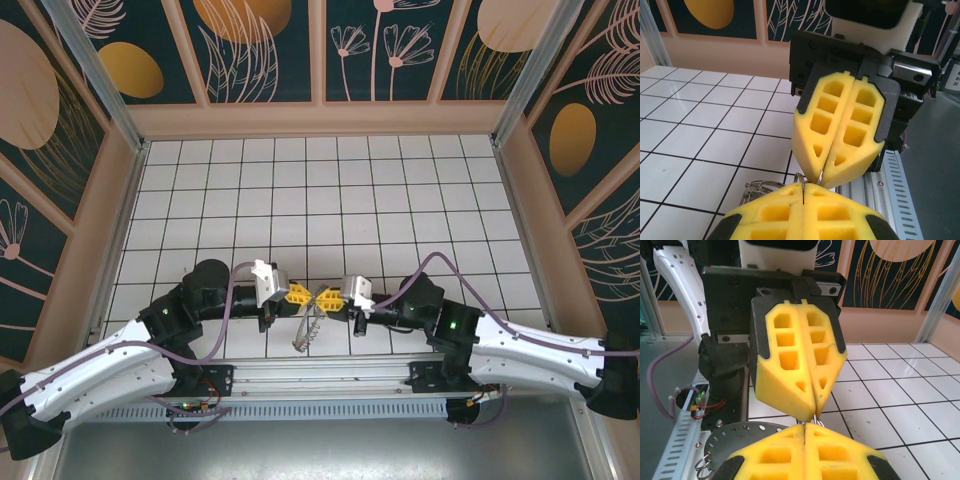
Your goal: Put the keys on the keyring
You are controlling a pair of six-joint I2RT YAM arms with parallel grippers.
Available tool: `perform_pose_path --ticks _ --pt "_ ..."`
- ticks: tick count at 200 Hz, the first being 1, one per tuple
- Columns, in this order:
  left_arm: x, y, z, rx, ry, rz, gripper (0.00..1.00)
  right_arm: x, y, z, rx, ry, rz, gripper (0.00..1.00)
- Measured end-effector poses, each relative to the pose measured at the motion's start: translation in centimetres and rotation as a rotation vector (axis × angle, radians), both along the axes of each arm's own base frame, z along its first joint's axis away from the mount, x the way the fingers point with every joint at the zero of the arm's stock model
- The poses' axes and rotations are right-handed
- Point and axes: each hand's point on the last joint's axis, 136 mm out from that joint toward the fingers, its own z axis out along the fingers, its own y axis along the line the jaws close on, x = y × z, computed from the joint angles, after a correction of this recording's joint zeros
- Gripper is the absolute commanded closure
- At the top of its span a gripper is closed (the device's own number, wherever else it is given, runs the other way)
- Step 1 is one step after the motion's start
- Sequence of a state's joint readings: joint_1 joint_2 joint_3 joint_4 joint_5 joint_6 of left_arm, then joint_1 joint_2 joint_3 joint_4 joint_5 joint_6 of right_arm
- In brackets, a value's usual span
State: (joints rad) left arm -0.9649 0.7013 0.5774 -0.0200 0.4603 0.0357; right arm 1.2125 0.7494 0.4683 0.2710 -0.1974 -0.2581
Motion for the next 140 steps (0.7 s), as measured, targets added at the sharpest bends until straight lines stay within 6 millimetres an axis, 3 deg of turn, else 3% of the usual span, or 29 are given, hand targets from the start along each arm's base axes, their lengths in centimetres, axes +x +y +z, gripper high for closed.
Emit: perform_pose_path --ticks 56,140 --pt "0.08 -0.12 0.63 -0.008 0.018 0.005 1.0 0.11 0.08 -0.11 -0.029 -0.129 -0.091 1.0" --pt "0.54 -0.6 0.87 -0.013 0.02 0.013 1.0 0.64 -0.38 -0.74 -0.054 -0.2 -0.148 0.85"
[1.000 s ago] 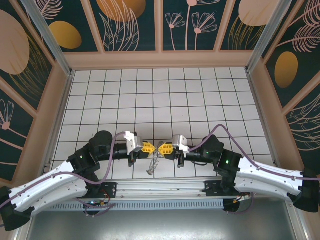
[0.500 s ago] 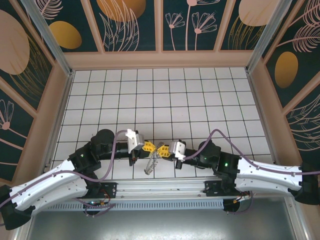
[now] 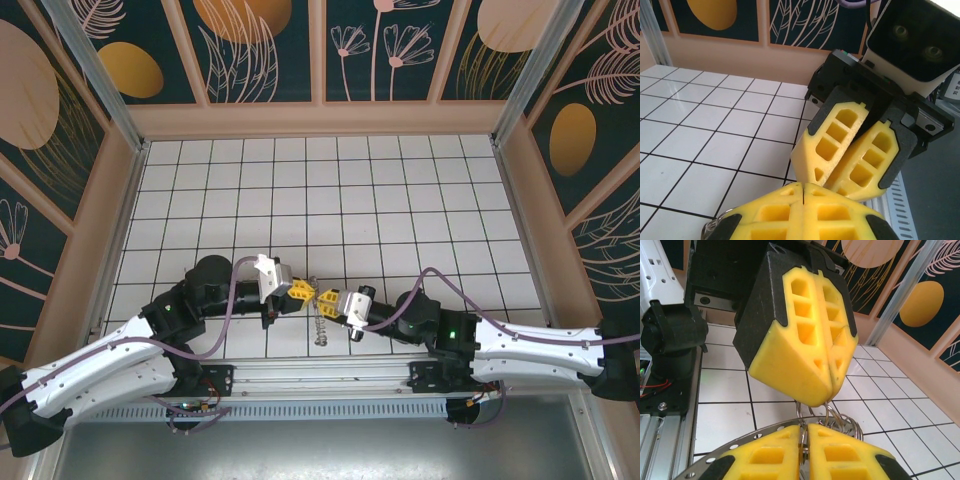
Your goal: Put the keys on the keyring
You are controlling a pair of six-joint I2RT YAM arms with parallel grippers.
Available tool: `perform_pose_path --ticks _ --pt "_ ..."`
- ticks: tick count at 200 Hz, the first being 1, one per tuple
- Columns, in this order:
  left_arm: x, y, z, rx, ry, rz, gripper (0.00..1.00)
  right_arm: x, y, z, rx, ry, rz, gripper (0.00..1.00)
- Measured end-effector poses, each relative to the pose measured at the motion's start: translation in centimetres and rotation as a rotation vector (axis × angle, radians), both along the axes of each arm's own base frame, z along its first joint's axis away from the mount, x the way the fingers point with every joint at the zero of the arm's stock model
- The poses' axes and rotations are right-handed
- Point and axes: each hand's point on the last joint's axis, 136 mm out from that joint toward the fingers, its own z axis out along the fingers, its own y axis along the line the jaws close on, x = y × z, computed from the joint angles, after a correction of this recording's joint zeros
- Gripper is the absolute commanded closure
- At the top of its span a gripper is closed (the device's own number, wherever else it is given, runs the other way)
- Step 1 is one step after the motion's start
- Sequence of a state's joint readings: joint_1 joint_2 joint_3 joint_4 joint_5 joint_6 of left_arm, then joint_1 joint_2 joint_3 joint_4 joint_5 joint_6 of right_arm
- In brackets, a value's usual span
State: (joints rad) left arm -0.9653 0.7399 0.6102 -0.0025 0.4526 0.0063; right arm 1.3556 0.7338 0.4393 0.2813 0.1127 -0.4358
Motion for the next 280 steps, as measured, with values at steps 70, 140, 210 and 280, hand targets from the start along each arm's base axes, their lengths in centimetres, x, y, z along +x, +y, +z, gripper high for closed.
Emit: perform_pose_path --ticks 70,140,210,280 --pt "0.3 -0.2 0.5 -0.013 -0.011 0.008 1.0 -0.1 -0.4 0.1 0.02 0.024 -0.001 0.82" --pt "0.4 -0.3 1.0 -0.032 -0.025 0.012 1.0 -0.8 -3.3 3.2 0.195 0.095 0.001 0.84" --pt "-0.1 -0.1 1.8 -0.06 -0.039 -0.012 1.0 1.1 -1.9 -0.2 0.092 0.215 -0.021 0.88" --pt "-0.4 0.0 1.6 -0.06 -0.037 -0.024 1.0 -0.5 -1.3 0.1 0.096 0.239 0.092 0.88"
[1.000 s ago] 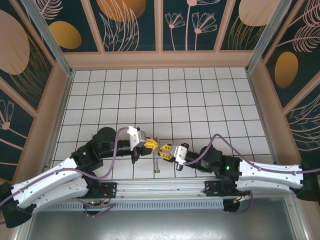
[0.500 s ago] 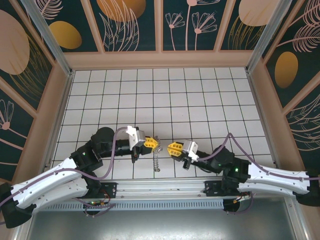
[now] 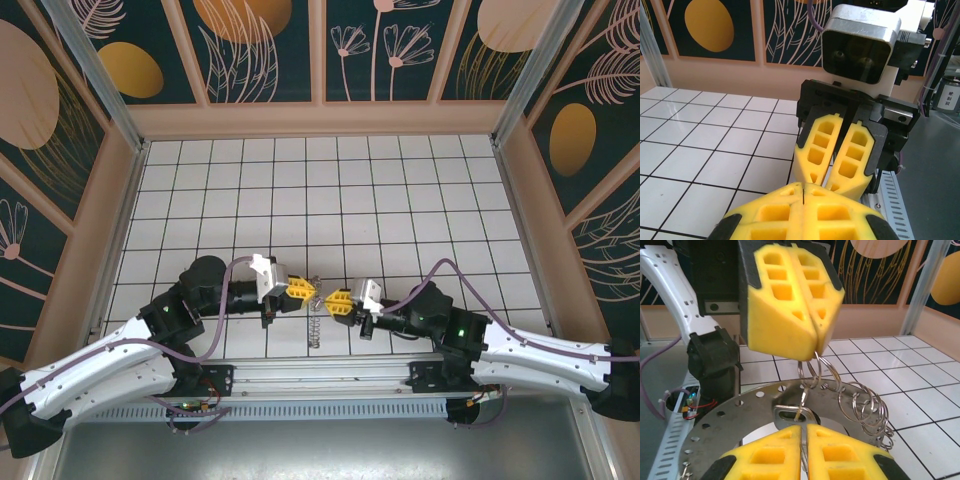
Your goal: Put the keys on the keyring
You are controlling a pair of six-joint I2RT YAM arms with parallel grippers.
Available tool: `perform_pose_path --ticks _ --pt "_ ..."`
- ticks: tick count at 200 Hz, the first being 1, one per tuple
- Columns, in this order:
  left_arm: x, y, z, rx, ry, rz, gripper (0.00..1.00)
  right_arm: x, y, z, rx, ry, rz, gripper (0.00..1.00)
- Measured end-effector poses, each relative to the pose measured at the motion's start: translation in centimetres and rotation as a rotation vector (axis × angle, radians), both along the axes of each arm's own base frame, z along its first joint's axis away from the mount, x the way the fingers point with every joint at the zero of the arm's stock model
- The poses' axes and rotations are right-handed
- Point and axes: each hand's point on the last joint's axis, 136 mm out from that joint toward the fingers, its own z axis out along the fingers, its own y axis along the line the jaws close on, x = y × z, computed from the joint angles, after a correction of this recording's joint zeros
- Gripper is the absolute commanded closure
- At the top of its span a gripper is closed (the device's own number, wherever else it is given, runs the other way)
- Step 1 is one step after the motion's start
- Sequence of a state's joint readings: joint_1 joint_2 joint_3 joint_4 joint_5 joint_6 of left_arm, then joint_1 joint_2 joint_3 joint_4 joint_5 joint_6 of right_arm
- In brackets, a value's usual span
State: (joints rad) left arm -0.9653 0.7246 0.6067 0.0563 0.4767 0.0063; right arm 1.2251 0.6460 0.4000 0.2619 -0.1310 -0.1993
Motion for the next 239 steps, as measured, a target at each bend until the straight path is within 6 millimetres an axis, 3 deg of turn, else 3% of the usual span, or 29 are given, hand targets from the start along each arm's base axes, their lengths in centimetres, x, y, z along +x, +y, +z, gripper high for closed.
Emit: perform_pose_path --ticks 123,239 --pt "-0.5 -0.1 -0.3 0.003 0.008 -0.032 1.0 0.0 0.1 1.5 0.05 -0.025 0.026 0.89" --pt "-0.6 -0.2 -0.8 0.015 0.018 -0.038 1.0 0.3 1.0 0.4 0.011 -0.031 0.039 0.85"
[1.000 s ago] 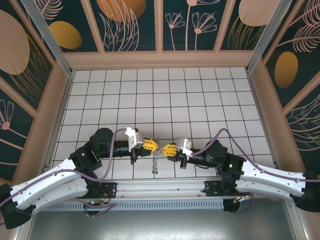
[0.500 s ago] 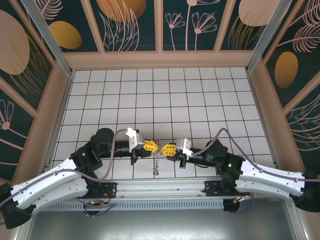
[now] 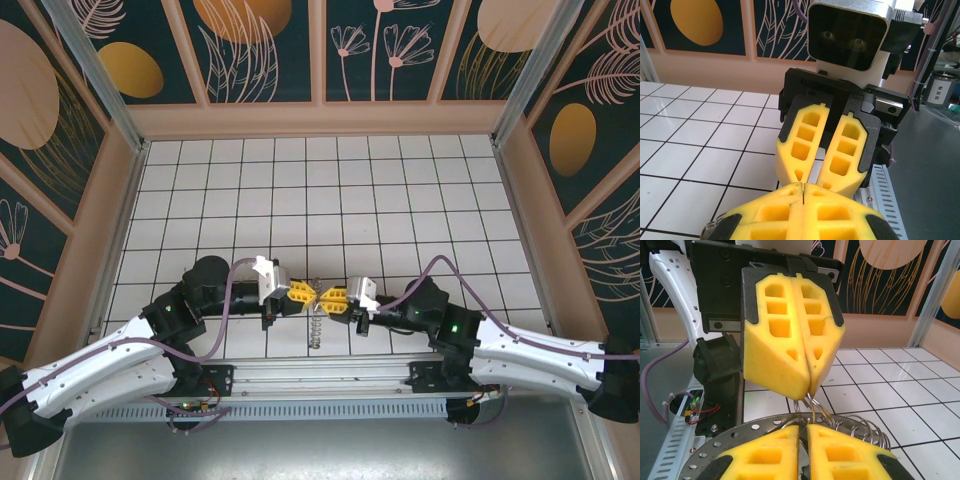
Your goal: Put the keys on the keyring
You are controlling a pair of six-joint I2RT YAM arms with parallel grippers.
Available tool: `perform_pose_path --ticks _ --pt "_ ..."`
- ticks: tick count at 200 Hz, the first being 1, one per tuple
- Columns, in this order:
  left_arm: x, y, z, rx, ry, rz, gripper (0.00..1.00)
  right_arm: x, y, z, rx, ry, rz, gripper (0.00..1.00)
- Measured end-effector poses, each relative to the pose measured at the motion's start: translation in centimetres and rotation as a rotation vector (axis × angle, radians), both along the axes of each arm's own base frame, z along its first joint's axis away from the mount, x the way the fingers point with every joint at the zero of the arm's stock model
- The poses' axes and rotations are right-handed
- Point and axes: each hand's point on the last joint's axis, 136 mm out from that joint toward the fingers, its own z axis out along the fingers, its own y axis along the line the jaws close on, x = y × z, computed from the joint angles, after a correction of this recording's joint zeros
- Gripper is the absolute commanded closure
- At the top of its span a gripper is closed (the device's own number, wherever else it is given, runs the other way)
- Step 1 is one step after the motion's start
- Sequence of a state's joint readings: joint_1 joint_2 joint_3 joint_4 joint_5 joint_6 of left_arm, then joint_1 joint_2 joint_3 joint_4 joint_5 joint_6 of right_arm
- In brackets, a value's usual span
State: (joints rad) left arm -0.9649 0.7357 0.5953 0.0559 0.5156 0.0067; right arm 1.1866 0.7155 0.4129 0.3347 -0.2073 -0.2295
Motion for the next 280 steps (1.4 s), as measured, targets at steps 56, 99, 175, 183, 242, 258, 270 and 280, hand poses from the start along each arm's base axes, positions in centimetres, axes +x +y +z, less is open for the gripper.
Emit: perform_pose_path --ticks 56,99,175,183,242,258,270,280 --pt "0.06 0.02 -0.01 0.0 0.0 0.002 1.0 0.27 0.14 -0.01 -0.005 0.002 -0.01 0.85" --pt "0.1 0.03 0.01 -0.001 0.0 0.003 1.0 0.6 0.22 0.0 -0.009 0.002 -0.027 0.85" --pt "0.13 -0.02 0.12 -0.005 -0.004 0.003 1.0 0.71 0.29 0.31 -0.004 0.0 -0.03 0.84" --pt "0.14 -0.03 0.15 -0.007 -0.005 0.003 1.0 0.72 0.3 0.36 -0.004 0.0 -0.03 0.84" --pt "0.16 -0.06 0.14 -0.006 -0.004 0.003 1.0 0.78 0.3 0.34 -0.005 0.0 -0.03 0.87" --pt "0.16 -0.06 0.14 -0.006 -0.004 0.003 1.0 0.78 0.31 0.34 -0.005 0.0 -0.029 0.88" --pt "0.16 -0.07 0.12 -0.006 -0.004 0.003 1.0 0.78 0.3 0.35 -0.004 0.0 -0.029 0.88" --pt "0.16 -0.08 0.1 -0.005 -0.004 0.003 1.0 0.77 0.3 0.35 -0.004 0.0 -0.027 0.89"
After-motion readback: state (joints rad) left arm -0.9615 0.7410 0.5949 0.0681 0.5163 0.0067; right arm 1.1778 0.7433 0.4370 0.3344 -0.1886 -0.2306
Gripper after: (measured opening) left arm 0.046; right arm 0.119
